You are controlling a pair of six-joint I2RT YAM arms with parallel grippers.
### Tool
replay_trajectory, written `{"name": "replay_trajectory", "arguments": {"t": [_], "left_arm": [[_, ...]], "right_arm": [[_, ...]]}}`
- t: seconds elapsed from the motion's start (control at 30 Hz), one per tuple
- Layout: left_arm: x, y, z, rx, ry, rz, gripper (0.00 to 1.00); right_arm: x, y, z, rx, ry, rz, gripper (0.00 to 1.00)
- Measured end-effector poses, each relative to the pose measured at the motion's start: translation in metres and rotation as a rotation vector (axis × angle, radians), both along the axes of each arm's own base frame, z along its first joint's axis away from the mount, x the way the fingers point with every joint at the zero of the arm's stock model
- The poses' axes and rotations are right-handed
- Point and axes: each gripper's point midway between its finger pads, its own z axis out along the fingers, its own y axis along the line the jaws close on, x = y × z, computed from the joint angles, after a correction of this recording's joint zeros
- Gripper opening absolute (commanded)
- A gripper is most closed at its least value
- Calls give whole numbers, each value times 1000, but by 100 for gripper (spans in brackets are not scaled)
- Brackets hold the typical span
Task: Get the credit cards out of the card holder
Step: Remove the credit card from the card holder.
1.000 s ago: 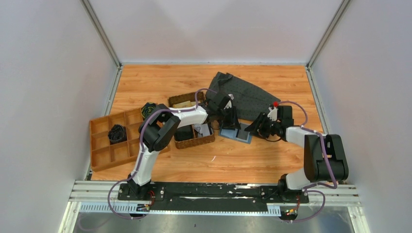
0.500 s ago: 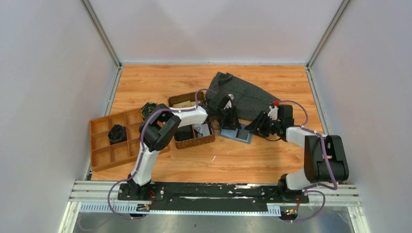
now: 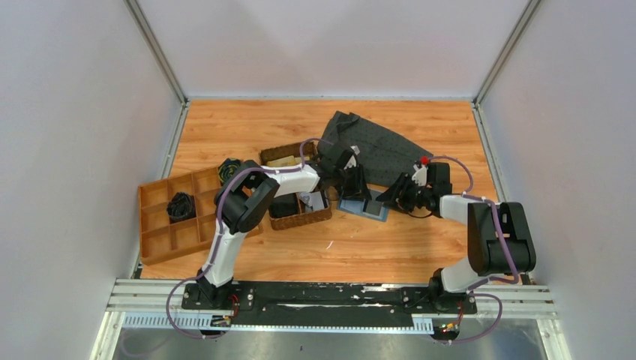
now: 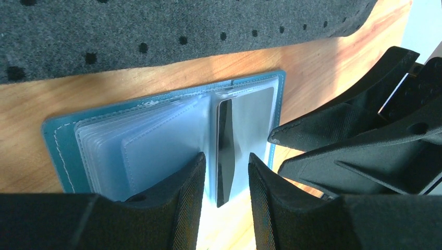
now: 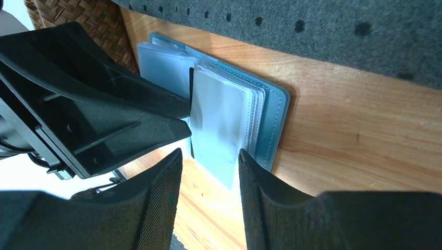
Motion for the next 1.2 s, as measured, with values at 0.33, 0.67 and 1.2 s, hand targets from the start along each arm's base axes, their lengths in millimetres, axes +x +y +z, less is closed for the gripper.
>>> {"name": "replay_trajectory", "arguments": {"t": [0.33,0.67,1.2], "left_arm": [[0,2,-3,-7,2,5,38],[0,5,-6,-20,0,14,31],[-9,8,-1,-53,16,-11,38]], "right_arm": [[3,7,-3,39,15,4,30],[2,10,-7,44,30,7,22],[2,14,-14,78,58,15,9]]}}
